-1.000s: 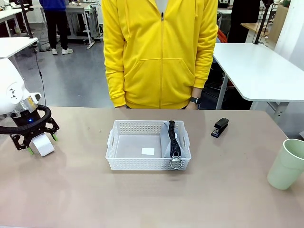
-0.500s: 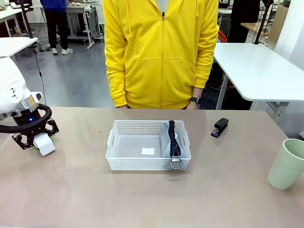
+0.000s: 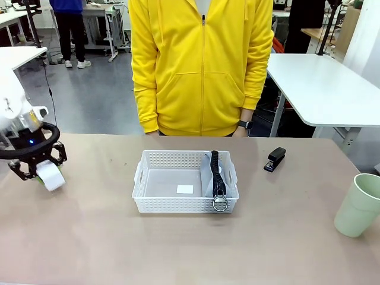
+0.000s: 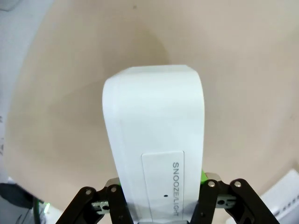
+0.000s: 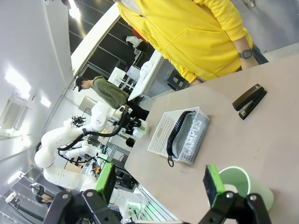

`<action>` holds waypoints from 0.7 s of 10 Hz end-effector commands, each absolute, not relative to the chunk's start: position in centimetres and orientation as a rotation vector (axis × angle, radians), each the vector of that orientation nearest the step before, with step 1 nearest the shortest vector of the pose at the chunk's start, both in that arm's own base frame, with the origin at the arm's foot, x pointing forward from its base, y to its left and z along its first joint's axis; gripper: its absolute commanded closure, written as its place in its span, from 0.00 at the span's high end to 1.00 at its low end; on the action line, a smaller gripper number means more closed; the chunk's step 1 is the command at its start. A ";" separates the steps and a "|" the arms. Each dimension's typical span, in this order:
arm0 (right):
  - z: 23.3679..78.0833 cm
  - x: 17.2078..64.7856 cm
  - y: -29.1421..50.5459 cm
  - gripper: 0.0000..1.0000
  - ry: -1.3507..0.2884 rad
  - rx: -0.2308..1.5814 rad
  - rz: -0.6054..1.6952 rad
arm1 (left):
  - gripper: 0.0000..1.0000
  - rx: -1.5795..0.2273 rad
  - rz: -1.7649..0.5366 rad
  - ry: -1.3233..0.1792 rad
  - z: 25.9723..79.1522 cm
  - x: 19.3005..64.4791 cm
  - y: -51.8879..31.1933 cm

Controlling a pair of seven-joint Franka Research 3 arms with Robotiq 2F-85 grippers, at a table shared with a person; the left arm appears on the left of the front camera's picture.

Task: Efficiently arrange items inside the basket to fit them all.
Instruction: Pick up the Digital clock and place it inside the Organizing basket.

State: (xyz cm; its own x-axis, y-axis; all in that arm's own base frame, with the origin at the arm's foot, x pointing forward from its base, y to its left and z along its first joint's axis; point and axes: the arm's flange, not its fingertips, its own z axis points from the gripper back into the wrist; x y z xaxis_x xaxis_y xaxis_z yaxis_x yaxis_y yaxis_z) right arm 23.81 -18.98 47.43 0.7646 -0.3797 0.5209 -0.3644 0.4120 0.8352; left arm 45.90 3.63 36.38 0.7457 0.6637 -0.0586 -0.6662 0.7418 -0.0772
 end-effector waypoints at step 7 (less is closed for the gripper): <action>47.7 24.1 -19.1 1.00 -0.776 1.183 0.007 | 0.00 -0.237 -0.411 -0.356 48.6 26.3 1.0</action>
State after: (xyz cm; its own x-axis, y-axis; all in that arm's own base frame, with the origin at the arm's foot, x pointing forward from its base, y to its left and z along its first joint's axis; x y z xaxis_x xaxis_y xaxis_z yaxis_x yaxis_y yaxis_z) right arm 23.82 -18.98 47.48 0.7646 -0.3790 0.5213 -0.3644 0.4129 0.8347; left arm 28.40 -0.46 50.09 0.9814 -0.1271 0.1437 0.1462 0.9805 -0.1312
